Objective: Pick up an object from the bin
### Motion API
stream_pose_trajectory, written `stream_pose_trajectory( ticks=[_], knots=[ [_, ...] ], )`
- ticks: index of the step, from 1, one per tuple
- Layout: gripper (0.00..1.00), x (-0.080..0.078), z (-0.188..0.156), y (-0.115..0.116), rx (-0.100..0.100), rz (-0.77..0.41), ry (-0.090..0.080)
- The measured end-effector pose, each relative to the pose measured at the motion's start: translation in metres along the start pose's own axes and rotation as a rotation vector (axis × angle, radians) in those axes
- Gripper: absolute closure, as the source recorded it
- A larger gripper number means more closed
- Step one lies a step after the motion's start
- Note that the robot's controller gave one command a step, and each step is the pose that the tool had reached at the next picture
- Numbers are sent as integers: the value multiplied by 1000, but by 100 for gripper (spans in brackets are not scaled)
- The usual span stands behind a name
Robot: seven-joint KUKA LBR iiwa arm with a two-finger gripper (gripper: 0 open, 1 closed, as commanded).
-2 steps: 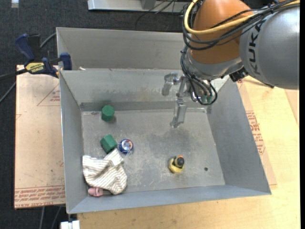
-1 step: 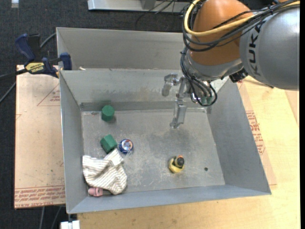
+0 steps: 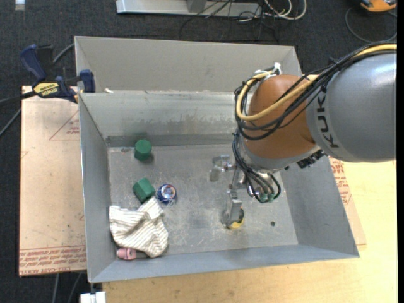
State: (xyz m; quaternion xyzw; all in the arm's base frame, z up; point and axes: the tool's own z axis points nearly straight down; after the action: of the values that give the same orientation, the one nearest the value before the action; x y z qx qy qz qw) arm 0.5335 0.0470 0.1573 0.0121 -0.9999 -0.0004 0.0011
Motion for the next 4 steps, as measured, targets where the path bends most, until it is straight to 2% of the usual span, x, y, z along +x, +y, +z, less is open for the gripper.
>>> stream_pose_trajectory(
  ticks=[1, 2, 3, 4],
  knots=[
    [0, -26, -19, -36, 0, 5, -13],
    [0, 12, 29, -55, -1, -245, 2],
    [0, 39, 53, -48, 1, -304, -12],
    [100, 37, 77, -62, -3, -452, 0]
  ],
)
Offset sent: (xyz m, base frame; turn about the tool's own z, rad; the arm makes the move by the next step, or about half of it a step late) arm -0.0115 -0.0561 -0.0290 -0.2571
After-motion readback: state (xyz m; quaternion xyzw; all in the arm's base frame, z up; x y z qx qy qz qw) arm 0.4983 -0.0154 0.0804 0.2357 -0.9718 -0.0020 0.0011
